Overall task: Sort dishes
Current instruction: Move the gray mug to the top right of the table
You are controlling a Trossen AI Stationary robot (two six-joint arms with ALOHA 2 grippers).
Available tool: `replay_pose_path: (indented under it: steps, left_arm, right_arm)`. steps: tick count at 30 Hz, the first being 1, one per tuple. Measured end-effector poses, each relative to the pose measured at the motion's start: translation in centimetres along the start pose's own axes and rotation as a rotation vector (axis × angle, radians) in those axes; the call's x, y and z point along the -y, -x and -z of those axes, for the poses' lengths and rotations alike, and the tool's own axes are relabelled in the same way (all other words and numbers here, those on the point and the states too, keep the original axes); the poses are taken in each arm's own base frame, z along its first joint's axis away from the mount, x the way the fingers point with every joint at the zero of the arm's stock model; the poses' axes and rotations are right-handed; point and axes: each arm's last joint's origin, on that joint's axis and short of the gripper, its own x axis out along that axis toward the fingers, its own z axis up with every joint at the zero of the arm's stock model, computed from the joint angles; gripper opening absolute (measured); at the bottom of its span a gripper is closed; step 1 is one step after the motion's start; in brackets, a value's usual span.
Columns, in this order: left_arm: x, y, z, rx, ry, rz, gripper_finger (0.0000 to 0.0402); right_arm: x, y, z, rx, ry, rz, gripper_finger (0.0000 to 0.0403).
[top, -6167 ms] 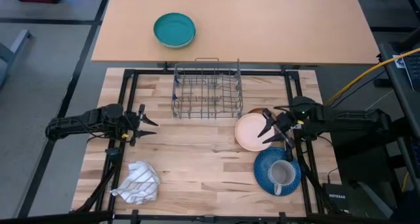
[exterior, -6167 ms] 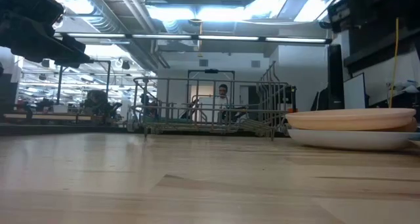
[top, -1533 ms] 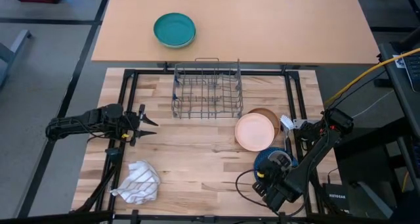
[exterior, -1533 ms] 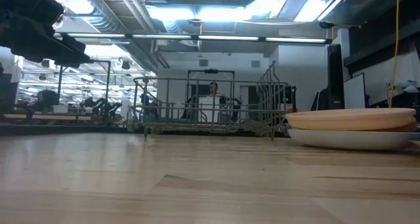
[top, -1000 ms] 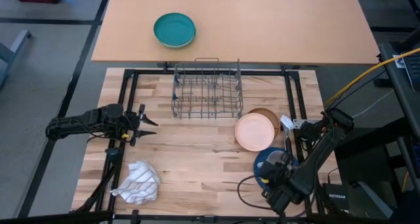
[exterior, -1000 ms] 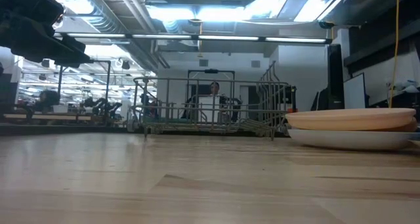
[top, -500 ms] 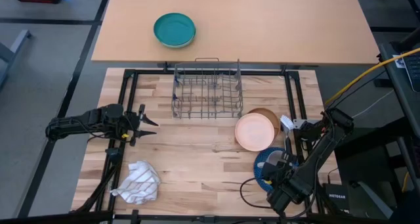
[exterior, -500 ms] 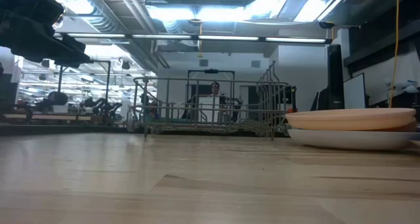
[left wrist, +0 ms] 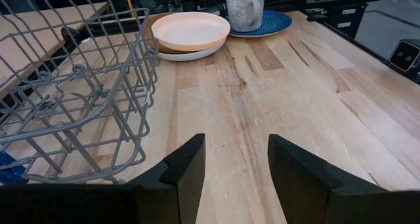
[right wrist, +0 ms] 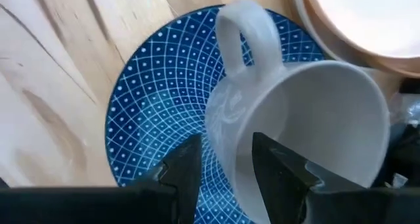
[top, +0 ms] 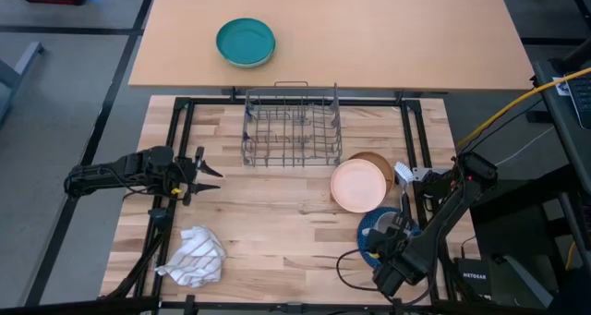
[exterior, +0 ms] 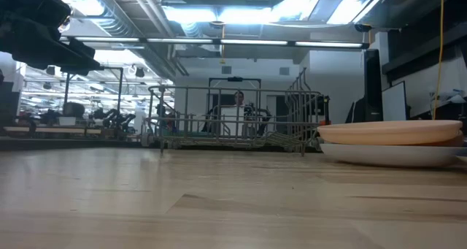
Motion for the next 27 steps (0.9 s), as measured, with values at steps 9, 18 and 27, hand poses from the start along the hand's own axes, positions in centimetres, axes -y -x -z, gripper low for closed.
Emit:
replay_pose_path:
  steps: [9, 18, 27]
  left_arm:
    - [0.0, 0.0, 0.0, 0.0, 0.0, 0.001, 0.0155]
    - [0.0, 0.0, 0.0, 0.0, 0.0, 0.0, 0.0155]
    - [0.0, 0.0, 0.0, 0.0, 0.0, 0.0, 0.0155]
  right_arm:
    - [0.6, -3.1, 0.7, -0.042, 0.029, 0.049, 0.0138]
    - [1.3, -4.6, 1.0, -0.056, 0.034, 0.098, 0.0138]
    - [-0.1, -5.4, 0.7, -0.011, 0.018, -0.055, 0.006]
